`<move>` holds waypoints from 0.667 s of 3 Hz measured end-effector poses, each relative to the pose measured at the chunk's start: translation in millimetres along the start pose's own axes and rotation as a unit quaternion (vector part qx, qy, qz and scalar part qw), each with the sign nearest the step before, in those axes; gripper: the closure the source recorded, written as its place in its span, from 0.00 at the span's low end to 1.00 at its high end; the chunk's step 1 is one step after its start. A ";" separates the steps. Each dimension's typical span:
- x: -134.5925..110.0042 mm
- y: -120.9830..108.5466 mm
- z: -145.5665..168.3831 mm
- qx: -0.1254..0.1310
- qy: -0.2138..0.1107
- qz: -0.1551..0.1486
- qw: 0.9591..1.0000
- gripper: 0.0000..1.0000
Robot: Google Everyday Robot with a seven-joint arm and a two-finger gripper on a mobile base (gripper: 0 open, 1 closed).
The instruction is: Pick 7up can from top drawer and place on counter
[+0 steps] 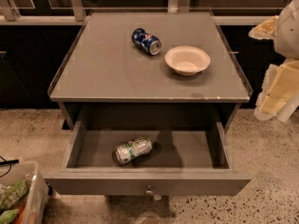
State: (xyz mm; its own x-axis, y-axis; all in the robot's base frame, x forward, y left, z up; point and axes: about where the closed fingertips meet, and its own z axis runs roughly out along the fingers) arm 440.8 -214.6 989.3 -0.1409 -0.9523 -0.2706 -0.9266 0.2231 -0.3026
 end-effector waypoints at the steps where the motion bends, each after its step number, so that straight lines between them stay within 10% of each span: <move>1: -35.2 4.1 42.7 -0.044 -0.098 -0.068 0.992 0.00; 2: -88.4 25.5 93.4 -0.121 -0.224 -0.123 0.959 0.00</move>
Offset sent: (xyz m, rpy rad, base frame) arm 0.0209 0.1647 -0.1087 0.6013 0.1810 0.6696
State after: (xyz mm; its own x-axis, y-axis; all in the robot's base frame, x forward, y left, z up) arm 462.1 -105.3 920.1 0.2062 -0.7734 -0.5995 -0.9741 -0.1041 -0.2007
